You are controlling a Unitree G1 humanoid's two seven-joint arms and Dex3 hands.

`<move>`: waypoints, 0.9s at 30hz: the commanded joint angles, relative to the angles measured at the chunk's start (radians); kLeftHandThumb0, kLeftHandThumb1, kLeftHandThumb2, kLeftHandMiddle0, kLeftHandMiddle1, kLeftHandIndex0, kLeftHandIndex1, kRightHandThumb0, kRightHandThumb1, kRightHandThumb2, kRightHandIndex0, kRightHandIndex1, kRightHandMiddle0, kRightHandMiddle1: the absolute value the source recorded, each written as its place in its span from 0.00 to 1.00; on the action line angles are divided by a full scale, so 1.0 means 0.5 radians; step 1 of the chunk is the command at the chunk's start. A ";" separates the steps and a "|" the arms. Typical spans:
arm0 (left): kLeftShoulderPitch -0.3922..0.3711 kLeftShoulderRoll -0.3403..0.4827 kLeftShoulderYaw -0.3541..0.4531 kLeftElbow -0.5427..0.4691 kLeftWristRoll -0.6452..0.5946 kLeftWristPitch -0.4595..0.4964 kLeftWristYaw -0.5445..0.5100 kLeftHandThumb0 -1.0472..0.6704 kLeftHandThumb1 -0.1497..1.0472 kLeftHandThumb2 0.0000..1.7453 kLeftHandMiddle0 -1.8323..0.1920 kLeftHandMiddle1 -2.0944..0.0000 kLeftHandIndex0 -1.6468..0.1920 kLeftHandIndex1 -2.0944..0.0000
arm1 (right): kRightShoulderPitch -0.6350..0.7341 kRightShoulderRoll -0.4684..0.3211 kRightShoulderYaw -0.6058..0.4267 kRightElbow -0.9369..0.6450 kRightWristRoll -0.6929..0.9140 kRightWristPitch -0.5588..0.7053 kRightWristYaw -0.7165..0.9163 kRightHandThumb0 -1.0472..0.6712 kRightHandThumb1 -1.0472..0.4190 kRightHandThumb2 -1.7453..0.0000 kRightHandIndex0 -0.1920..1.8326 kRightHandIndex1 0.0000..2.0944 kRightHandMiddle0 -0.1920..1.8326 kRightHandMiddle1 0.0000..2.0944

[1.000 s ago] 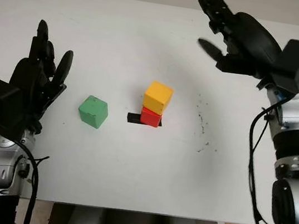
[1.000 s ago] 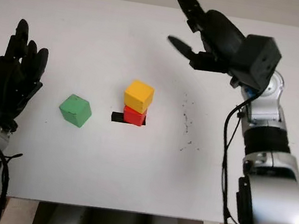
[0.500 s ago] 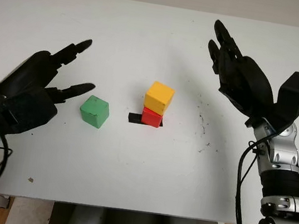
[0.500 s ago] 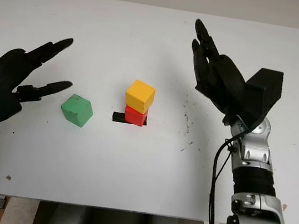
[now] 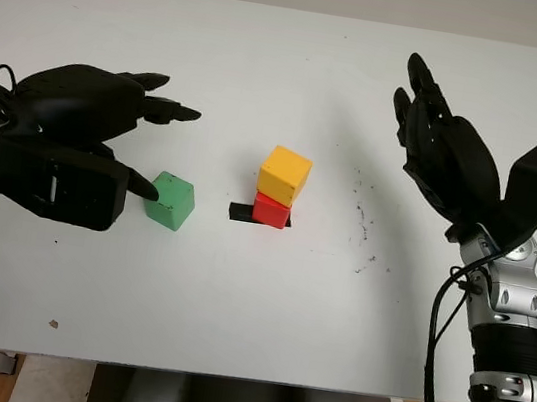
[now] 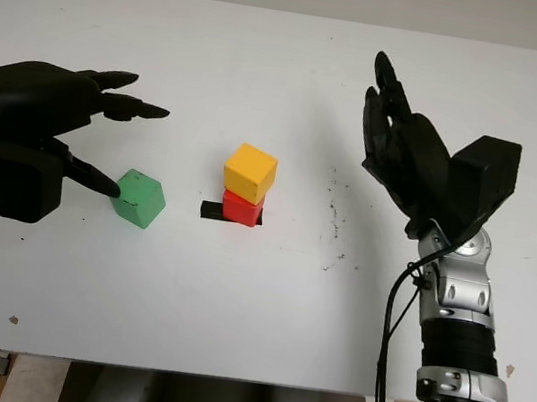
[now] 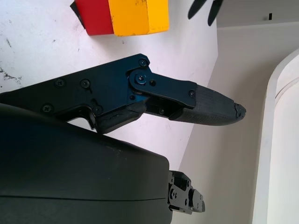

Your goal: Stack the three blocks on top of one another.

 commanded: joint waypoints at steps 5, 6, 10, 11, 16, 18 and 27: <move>-0.067 -0.045 -0.085 0.078 0.084 -0.022 0.000 0.16 0.85 0.03 0.93 0.98 0.72 0.97 | 0.045 0.024 -0.024 -0.074 0.013 0.017 -0.026 0.18 0.00 0.62 0.00 0.00 0.00 0.00; -0.067 -0.050 -0.095 0.084 0.091 -0.026 0.000 0.16 0.85 0.03 0.93 0.98 0.72 0.97 | 0.048 0.025 -0.027 -0.073 0.013 0.007 -0.025 0.18 0.00 0.62 0.00 0.00 0.00 0.00; -0.068 -0.051 -0.157 0.083 0.179 -0.027 -0.024 0.12 0.87 0.04 0.94 0.98 0.71 0.96 | 0.053 0.029 -0.046 -0.081 0.035 0.020 -0.023 0.18 0.00 0.63 0.00 0.00 0.00 0.00; -0.062 -0.054 -0.169 0.078 0.203 -0.028 -0.024 0.12 0.88 0.03 0.94 0.98 0.70 0.96 | 0.054 0.025 -0.048 -0.082 0.037 0.023 -0.018 0.17 0.00 0.63 0.00 0.00 0.00 0.00; -0.010 -0.089 -0.203 0.035 0.265 0.017 -0.041 0.11 0.86 0.03 0.93 0.97 0.68 0.94 | 0.051 0.009 -0.052 -0.083 0.027 0.031 -0.001 0.17 0.00 0.62 0.00 0.00 0.00 0.00; 0.019 -0.105 -0.200 0.026 0.279 0.018 -0.015 0.12 0.86 0.03 0.92 0.97 0.67 0.94 | 0.046 0.009 -0.055 -0.074 0.027 0.028 0.003 0.17 0.00 0.62 0.00 0.00 0.00 0.00; 0.087 -0.158 -0.194 0.076 0.342 -0.098 0.178 0.14 0.88 0.03 0.85 0.97 0.83 0.50 | 0.025 0.010 -0.067 -0.066 0.032 0.056 0.007 0.16 0.00 0.62 0.00 0.00 0.00 0.00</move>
